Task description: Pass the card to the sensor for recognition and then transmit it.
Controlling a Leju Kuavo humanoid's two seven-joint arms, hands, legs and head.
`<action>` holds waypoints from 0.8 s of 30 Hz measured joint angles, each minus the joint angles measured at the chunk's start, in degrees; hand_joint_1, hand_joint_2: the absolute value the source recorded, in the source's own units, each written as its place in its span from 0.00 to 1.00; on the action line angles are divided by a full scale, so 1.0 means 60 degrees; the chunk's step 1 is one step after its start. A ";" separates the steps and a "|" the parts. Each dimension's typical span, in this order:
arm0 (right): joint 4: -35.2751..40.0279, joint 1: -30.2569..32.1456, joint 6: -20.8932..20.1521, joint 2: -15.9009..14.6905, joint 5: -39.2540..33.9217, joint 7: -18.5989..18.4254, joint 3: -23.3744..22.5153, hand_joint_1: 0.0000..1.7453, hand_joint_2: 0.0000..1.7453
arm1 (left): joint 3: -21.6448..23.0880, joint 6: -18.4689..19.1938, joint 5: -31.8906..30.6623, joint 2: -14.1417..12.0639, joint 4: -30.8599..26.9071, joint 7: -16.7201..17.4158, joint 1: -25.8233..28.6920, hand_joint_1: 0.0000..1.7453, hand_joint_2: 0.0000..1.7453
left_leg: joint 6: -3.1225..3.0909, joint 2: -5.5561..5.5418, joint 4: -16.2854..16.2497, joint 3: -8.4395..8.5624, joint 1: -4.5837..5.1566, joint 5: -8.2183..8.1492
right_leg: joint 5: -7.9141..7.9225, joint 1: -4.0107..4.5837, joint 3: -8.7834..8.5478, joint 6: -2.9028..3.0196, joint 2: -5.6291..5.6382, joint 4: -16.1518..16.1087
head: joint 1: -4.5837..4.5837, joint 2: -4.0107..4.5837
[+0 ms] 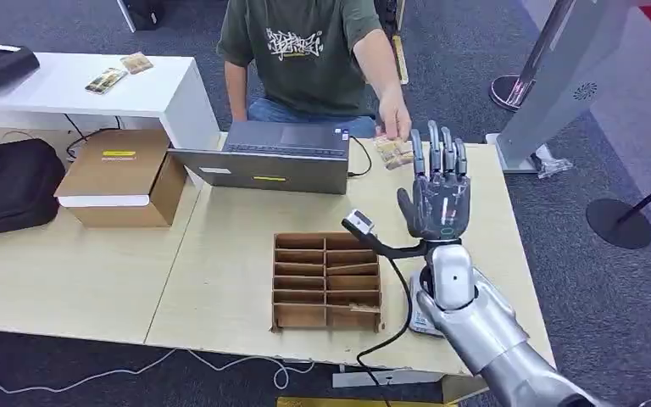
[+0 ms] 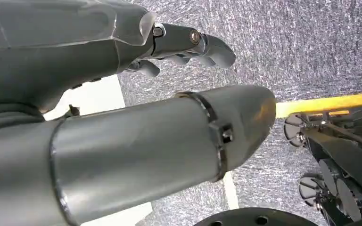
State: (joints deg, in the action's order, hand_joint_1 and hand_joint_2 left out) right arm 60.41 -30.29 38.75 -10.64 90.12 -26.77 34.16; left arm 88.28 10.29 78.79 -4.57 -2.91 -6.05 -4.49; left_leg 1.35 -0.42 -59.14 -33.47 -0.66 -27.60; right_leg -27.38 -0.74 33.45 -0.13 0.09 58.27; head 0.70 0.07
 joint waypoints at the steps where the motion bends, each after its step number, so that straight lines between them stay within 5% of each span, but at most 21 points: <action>1: -0.0137 -0.0106 0.0000 -0.0011 0.0000 0.0094 0.0094 0.00 1.00 | 0.0000 0.0004 0.0010 -0.0014 -0.0004 0.0003 0.0002 0.00 0.00 | 0.0000 0.0001 0.0000 0.0000 0.0000 0.0000 | 0.0000 0.0000 0.0001 0.0000 0.0002 0.0000 | 0.0000 0.0000; 12: -0.2044 -0.1713 0.0004 0.0084 0.0000 0.0976 0.0918 0.00 1.00 | 0.0000 0.0113 0.0117 -0.0127 -0.0062 0.0000 0.0022 0.00 0.00 | 0.0000 -0.0002 0.0000 -0.0001 -0.0003 0.0001 | 0.0000 0.0000 0.0000 0.0000 -0.0002 0.0002 | 0.0000 0.0000; 24: -0.2433 -0.1991 0.0007 0.0295 0.0000 0.1330 0.1001 0.00 1.00 | 0.0000 0.0095 0.0244 -0.0142 -0.0069 0.0000 0.0037 0.00 0.00 | 0.0000 -0.0003 0.0000 -0.0003 -0.0002 0.0001 | 0.0000 0.0000 0.0001 0.0000 -0.0002 0.0001 | 0.0000 0.0000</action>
State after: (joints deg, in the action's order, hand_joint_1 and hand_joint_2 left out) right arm 45.81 -42.23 38.80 -8.87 90.12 -18.80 40.17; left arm 88.28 10.86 80.26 -5.42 -3.32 -6.05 -4.27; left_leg 1.35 -0.44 -59.14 -33.49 -0.67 -27.60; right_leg -27.38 -0.74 33.46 -0.13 0.07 58.28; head 0.70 0.07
